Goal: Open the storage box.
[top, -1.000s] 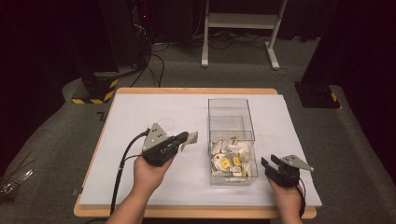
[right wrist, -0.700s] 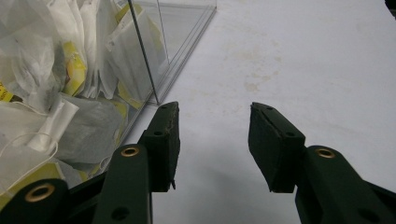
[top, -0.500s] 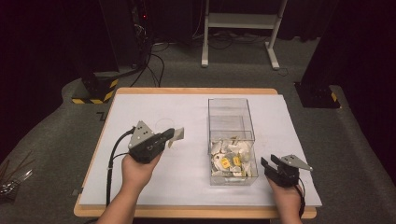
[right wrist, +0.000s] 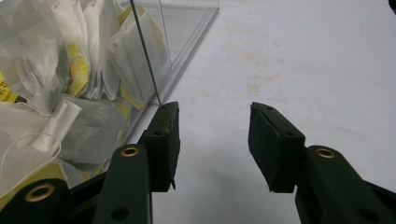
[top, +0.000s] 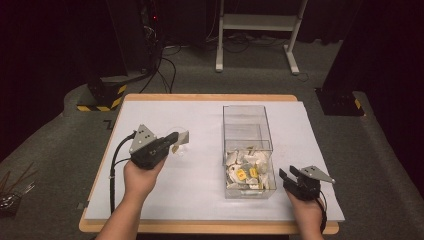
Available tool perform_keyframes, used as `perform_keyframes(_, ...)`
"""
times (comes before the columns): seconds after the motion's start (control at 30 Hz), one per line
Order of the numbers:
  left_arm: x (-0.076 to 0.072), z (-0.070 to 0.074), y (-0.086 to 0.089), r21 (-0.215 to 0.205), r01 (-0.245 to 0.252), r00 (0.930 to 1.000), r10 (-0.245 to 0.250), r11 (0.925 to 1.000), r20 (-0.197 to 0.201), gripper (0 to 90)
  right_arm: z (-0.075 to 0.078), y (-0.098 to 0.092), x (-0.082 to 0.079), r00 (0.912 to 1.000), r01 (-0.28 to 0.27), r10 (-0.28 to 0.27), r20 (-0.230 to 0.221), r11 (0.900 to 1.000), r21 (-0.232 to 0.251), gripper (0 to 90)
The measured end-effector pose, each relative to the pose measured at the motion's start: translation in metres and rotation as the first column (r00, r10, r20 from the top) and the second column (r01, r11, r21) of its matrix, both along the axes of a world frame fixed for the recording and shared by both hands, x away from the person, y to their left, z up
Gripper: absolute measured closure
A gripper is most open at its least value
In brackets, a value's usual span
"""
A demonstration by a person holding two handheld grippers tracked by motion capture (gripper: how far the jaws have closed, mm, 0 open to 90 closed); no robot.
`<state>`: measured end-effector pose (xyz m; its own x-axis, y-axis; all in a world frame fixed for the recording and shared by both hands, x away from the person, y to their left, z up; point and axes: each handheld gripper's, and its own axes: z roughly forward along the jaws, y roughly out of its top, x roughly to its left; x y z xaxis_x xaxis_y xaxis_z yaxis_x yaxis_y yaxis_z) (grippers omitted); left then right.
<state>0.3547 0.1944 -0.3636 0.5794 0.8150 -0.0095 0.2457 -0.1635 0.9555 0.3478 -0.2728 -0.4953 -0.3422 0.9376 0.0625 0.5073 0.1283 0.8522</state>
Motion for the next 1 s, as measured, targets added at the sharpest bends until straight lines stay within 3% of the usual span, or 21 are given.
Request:
perform_keyframes(0.7, 0.015, -0.003, 0.019, 0.002, -0.063, 0.9980, 0.063, 0.9980, 0.007, 89.9, 0.000, -0.001, 0.000, 1.0000, -0.003, 0.003, 0.004, 1.000, 0.003, 53.9)
perform_keyframes(1.0, 0.032, -0.006, 0.021, 0.007, -0.079, 0.9969, 0.079, 0.9969, 0.002, 90.0, 0.000, -0.001, 0.000, 1.0000, -0.004, 0.004, 0.003, 1.000, 0.005, 53.9)
